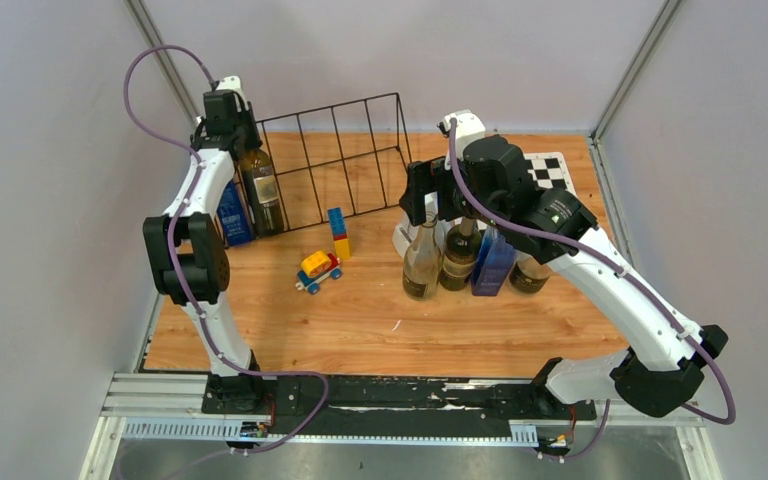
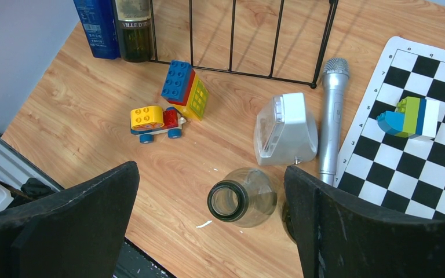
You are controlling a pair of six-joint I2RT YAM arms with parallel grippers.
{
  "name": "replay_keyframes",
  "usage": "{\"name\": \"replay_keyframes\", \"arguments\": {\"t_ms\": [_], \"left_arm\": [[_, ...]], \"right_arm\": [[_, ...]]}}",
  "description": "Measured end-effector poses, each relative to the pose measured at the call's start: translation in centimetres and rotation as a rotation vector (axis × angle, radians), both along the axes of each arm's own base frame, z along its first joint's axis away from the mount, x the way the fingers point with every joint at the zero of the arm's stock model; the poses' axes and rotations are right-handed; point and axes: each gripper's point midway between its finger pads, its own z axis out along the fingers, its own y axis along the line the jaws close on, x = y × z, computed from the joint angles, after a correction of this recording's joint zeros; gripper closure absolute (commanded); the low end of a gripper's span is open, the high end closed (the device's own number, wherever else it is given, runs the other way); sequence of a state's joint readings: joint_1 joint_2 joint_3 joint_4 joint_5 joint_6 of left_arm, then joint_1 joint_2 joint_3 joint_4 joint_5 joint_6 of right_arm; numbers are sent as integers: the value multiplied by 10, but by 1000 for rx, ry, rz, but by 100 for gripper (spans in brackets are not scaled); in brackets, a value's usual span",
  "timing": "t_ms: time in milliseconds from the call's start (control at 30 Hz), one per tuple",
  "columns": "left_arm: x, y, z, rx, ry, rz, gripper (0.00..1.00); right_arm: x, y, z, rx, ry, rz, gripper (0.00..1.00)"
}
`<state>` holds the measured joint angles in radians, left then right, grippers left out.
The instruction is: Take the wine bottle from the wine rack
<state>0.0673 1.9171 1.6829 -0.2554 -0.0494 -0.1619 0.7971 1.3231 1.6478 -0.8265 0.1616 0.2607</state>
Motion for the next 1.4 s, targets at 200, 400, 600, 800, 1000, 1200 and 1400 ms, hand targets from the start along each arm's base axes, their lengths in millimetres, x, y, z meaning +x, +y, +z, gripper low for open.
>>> {"name": "replay_keyframes", "arguments": {"t_ms": [200, 400, 600, 800, 1000, 1200, 1400], "left_arm": [[0, -2, 0, -2, -3, -16, 100], [-12, -4, 10, -5, -40, -25, 100], [-34, -7, 26, -8, -71, -30, 100], [-58, -13, 39, -19, -106, -51, 100], [-91, -25, 53, -37, -168, -106, 100], [-124, -37, 67, -47, -240, -159, 100], [-148, -48, 96, -47, -343, -218, 100]], "right_arm": [[0, 0, -3, -5, 4, -1, 3], [0, 0, -5, -9, 8, 0, 3], [0, -1, -5, -9, 8, 0, 3], [0, -1, -7, -13, 10, -1, 3], [-1, -2, -14, -25, 21, -2, 4], [-2, -2, -17, -29, 25, -2, 4], [-2, -3, -15, -26, 22, -2, 4]]}}
